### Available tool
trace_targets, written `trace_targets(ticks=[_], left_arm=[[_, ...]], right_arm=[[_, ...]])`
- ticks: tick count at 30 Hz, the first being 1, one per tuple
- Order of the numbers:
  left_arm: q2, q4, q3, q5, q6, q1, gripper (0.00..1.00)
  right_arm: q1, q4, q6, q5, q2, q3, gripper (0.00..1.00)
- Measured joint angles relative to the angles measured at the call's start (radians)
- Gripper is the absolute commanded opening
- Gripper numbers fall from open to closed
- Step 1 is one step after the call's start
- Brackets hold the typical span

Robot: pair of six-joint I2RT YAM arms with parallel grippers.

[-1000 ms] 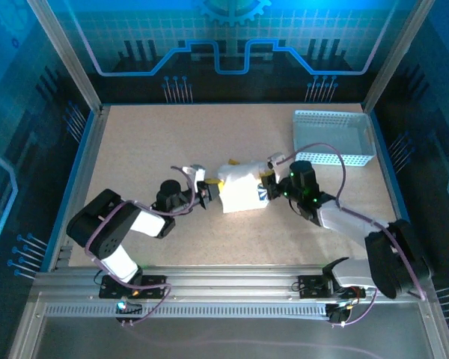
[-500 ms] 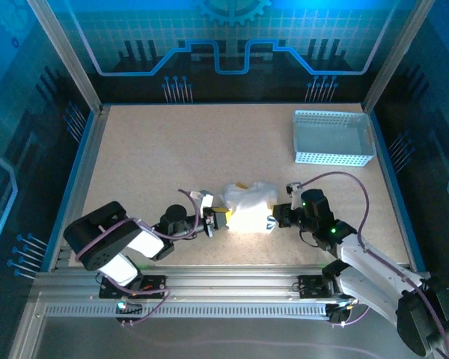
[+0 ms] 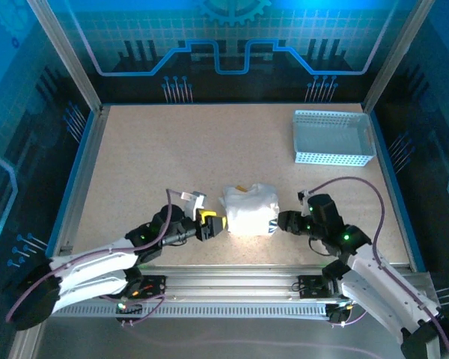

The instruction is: Fold the inside-out t-shirt

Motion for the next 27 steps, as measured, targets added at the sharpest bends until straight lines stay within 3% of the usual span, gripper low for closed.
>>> trace_targets(ticks=[4,7,9,16,20,27], left_arm=[[0.037,-0.163,0.181,-0.076,0.019,0.000,0.56],[0.198,-0.213,0.361,-0.080,0.017,0.000,0.48],[0.322,-0.229,0.461,-0.082,-0.004,0.000,0.51],[0.581,-0.280,0.534,-0.090,-0.089,0.021,0.40],[0.619,-0.312,0.534,-0.076,-0.113,0.013,0.37],[0.591,-0.323,0.469,-0.068,-0.140,-0.098,0.36]], right_arm=[[0.007,-0.027,-0.050,0.039,0.158,0.200,0.52],[0.021,-0.018,-0.076,0.050,0.294,0.317,0.50],[0.037,-0.016,-0.083,0.057,0.393,0.380,0.50],[0.088,0.002,-0.098,0.069,0.701,0.504,0.43],[0.123,-0.001,-0.099,0.084,0.730,0.488,0.38],[0.256,-0.027,-0.032,0.141,0.639,0.318,0.31]])
